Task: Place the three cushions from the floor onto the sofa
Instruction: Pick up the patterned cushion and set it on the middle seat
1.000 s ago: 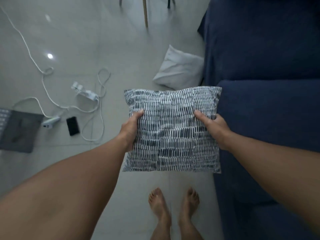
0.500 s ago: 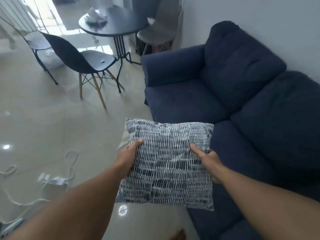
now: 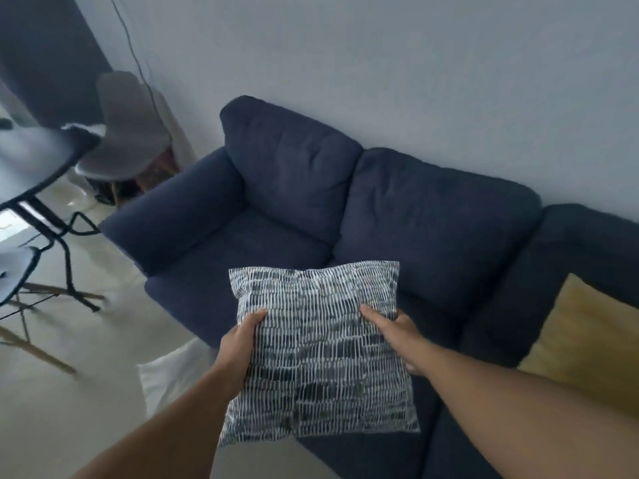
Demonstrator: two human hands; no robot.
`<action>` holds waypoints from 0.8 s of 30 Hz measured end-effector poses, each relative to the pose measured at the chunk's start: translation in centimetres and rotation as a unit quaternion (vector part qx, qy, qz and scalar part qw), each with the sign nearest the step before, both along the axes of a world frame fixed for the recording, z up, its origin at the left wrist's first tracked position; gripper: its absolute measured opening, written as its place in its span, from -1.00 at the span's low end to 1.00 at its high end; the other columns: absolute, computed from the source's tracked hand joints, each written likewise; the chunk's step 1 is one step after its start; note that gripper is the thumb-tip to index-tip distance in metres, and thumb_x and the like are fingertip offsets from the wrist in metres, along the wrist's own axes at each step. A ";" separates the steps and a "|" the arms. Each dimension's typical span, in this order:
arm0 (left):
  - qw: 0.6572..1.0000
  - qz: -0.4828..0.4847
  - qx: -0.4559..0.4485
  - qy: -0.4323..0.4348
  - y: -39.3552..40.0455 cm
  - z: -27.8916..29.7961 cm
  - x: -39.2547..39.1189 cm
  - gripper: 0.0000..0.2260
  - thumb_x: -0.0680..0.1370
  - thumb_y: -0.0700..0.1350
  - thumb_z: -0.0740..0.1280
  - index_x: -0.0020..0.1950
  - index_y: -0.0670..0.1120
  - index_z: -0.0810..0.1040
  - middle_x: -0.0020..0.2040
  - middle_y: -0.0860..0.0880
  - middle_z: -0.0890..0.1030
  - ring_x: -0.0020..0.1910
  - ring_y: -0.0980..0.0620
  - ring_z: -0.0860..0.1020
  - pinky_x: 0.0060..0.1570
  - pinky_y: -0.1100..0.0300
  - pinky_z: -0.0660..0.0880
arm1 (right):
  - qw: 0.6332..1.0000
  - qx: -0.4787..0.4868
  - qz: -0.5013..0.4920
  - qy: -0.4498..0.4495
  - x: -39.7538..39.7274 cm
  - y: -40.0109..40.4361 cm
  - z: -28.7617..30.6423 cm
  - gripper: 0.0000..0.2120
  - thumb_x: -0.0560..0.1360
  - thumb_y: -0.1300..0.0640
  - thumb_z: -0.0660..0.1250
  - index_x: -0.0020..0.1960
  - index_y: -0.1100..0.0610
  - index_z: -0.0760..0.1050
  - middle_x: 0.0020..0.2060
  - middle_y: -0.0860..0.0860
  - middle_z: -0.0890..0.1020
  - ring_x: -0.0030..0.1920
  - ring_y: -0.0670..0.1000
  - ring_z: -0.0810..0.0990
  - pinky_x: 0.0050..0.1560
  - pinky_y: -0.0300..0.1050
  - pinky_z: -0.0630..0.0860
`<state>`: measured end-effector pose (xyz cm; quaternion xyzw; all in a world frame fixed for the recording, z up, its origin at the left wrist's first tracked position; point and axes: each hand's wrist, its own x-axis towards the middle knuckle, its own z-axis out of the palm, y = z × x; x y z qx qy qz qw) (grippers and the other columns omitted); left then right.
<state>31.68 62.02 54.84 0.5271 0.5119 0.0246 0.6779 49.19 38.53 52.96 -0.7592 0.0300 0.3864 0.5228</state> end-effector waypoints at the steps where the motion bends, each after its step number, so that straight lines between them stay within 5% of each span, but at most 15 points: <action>1: 1.000 -0.019 0.005 0.004 -0.1 0.0 1.4 -0.58 0.59 0.20 0.41 0.13 -0.16 0.70 -0.07 -0.20 0.79 -0.09 -0.24 0.75 0.06 -0.18 0.69 | 1.000 -0.003 -0.014 -0.004 0.5 -0.8 -0.3 0.16 0.10 -0.63 0.51 0.49 0.03 0.43 0.38 -0.01 0.58 0.37 0.21 0.58 0.46 0.20 0.47; 3: 0.998 -0.054 0.007 0.014 -0.6 -0.2 4.0 -0.60 0.60 0.18 0.41 0.12 -0.15 0.70 -0.08 -0.18 0.79 -0.09 -0.22 0.75 0.05 -0.15 0.69 | 0.999 -0.012 -0.053 -0.004 1.6 -2.4 -1.3 0.28 -0.03 -0.68 0.49 0.52 -0.02 0.43 0.41 0.04 0.59 0.37 0.20 0.59 0.45 0.24 0.48; 8: 0.989 -0.148 -0.009 0.008 -1.0 -1.2 10.0 -0.55 0.58 0.23 0.41 0.20 -0.13 0.68 -0.01 -0.14 0.78 0.00 -0.19 0.73 0.14 -0.11 0.64 | 0.986 -0.054 -0.156 -0.008 1.9 -5.0 -0.6 0.16 0.31 -0.56 0.45 0.69 0.05 0.21 0.60 0.09 0.39 0.54 0.24 0.43 0.49 0.14 0.39; 13: 0.971 -0.237 -0.043 -0.003 -0.3 -2.0 14.8 -0.21 0.44 0.37 0.44 0.49 -0.13 0.51 0.42 -0.11 0.58 0.38 -0.23 0.55 0.46 -0.15 0.40 | 0.970 -0.085 -0.228 0.007 2.0 -6.1 -1.1 0.31 0.18 -0.64 0.44 0.72 0.03 0.15 0.65 0.06 0.32 0.57 0.25 0.38 0.55 0.27 0.36; 17: 0.956 -0.291 -0.039 0.005 1.1 -2.3 17.8 -0.31 0.51 0.30 0.45 0.48 -0.12 0.53 0.38 -0.15 0.63 0.33 -0.22 0.58 0.44 -0.22 0.43 | 0.957 -0.073 -0.282 0.003 2.0 -5.2 0.2 0.07 0.45 -0.44 0.43 0.74 0.05 0.08 0.68 0.05 0.24 0.62 0.23 0.29 0.56 0.19 0.30; 22: 0.942 -0.333 -0.030 0.006 1.3 -1.9 21.3 -0.28 0.52 0.31 0.43 0.54 -0.10 0.47 0.45 -0.11 0.56 0.38 -0.20 0.53 0.46 -0.19 0.39 | 0.951 -0.016 -0.307 -0.012 2.4 -5.4 -0.8 0.28 0.00 -0.66 0.52 0.60 -0.12 0.38 0.50 -0.06 0.52 0.44 0.16 0.52 0.49 0.23 0.42; 24: 0.936 -0.351 -0.018 0.011 0.6 -1.5 22.5 -0.31 0.58 0.27 0.40 0.58 -0.10 0.43 0.44 -0.08 0.53 0.37 -0.17 0.50 0.40 -0.13 0.37 | 0.947 0.005 -0.320 -0.008 3.1 -6.1 -1.8 0.17 0.15 -0.58 0.54 0.63 -0.11 0.33 0.53 -0.04 0.49 0.48 0.17 0.49 0.52 0.25 0.38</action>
